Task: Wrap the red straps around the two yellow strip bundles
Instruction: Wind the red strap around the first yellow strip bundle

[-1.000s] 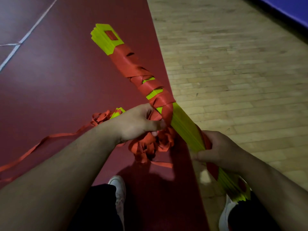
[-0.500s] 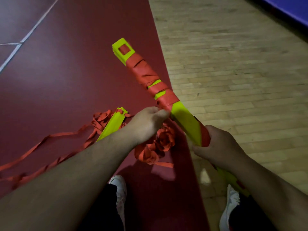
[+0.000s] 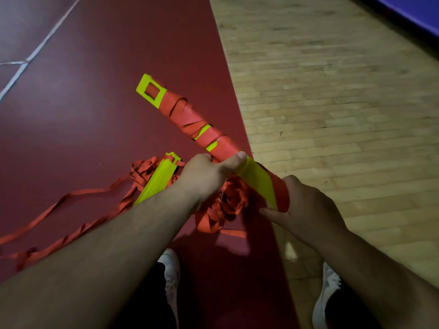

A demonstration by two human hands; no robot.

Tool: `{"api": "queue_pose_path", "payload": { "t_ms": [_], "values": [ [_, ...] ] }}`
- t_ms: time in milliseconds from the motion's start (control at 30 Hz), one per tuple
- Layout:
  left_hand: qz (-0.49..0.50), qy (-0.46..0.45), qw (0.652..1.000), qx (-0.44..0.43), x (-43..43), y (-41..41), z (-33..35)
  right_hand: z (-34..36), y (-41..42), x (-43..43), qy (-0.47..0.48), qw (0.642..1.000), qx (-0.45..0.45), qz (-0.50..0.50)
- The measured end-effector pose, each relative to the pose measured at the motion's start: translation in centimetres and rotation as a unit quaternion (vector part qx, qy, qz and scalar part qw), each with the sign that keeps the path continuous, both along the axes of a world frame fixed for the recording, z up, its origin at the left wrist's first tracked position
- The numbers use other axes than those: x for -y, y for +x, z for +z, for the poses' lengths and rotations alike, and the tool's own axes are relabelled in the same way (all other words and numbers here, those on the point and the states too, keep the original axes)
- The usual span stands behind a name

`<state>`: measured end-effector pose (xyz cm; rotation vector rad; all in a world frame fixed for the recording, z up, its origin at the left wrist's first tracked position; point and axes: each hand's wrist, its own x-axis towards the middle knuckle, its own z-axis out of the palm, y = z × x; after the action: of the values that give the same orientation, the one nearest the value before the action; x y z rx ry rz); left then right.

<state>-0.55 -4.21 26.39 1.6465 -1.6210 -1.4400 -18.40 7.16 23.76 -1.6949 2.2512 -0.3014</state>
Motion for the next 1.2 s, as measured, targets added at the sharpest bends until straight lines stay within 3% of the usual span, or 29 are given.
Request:
{"api": "queue_pose_path", "payload": {
  "t_ms": [167, 367, 433, 533, 633, 733, 933, 1100, 1200],
  "values": [
    [0.067, 0.002, 0.998, -0.014, 0.1, -0.1, -0.3, -1.0, 0.5, -0.6, 0.022, 0.988, 0.095, 0.121],
    [0.098, -0.001, 0.994, -0.055, -0.3, -0.1, -1.0, -1.2, 1.3, -0.5, -0.056, 0.991, 0.033, 0.121],
    [0.097, 0.005, 0.990, -0.105, -0.1, -0.1, -1.0, -0.5, 0.9, -0.3, -0.053, 0.987, 0.123, 0.089],
    [0.053, -0.023, 0.986, -0.157, 0.2, 0.1, -0.2, 0.9, -0.2, 0.3, 0.051, 0.940, 0.334, 0.054],
    [0.008, -0.025, 0.980, -0.198, 0.4, 0.2, 0.6, 1.3, -0.9, 0.3, 0.168, 0.875, 0.449, 0.067],
    [-0.019, -0.013, 0.972, -0.235, 0.2, 0.1, 1.0, 0.9, -0.4, -0.3, 0.212, 0.826, 0.519, 0.059],
    [-0.104, -0.019, 0.965, -0.242, 1.1, 1.1, 1.0, 1.0, -1.3, 0.1, 0.142, 0.836, 0.526, 0.058],
    [-0.205, -0.043, 0.965, -0.155, 0.5, 1.2, 1.4, 0.5, -1.9, 0.0, 0.111, 0.835, 0.536, 0.053],
    [-0.203, -0.072, 0.967, -0.135, 0.3, 0.8, 1.4, 0.1, -1.8, 0.2, 0.101, 0.842, 0.529, 0.033]
  ]
}}
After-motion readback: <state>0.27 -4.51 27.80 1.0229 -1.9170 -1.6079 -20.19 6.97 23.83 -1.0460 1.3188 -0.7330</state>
